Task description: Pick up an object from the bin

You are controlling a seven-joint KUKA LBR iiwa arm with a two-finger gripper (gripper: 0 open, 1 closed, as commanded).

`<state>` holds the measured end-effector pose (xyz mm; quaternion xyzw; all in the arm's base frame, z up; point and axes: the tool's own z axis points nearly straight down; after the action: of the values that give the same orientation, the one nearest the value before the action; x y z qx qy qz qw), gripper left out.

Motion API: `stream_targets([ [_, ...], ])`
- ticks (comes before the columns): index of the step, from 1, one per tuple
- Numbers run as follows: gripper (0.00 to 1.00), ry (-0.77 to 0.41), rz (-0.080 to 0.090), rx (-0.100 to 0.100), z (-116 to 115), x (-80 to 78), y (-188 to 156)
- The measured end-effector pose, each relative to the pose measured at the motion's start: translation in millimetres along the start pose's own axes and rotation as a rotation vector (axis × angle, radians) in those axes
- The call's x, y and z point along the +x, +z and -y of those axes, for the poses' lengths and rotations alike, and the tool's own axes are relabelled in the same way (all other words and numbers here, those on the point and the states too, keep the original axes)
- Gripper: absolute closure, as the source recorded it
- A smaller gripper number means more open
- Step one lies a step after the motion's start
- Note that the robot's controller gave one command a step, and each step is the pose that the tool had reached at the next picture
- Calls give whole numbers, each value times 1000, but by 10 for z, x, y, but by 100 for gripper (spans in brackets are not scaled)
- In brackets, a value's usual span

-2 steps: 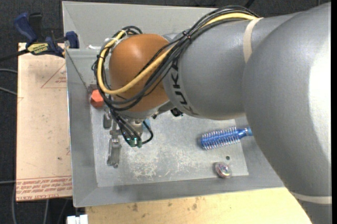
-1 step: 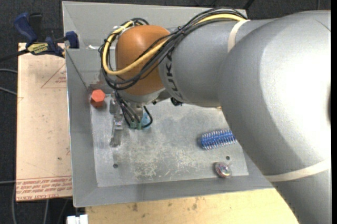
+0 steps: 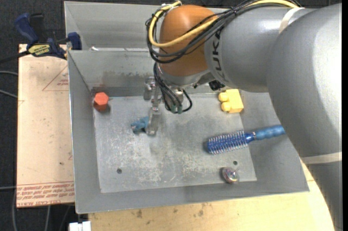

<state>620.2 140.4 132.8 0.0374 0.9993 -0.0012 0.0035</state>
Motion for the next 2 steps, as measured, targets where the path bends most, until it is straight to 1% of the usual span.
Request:
stream_targets([
  [1, 0, -129, -7, -3, 0, -206, 660],
  [2, 100, -128, -4, -5, -7, -217, 622],
])
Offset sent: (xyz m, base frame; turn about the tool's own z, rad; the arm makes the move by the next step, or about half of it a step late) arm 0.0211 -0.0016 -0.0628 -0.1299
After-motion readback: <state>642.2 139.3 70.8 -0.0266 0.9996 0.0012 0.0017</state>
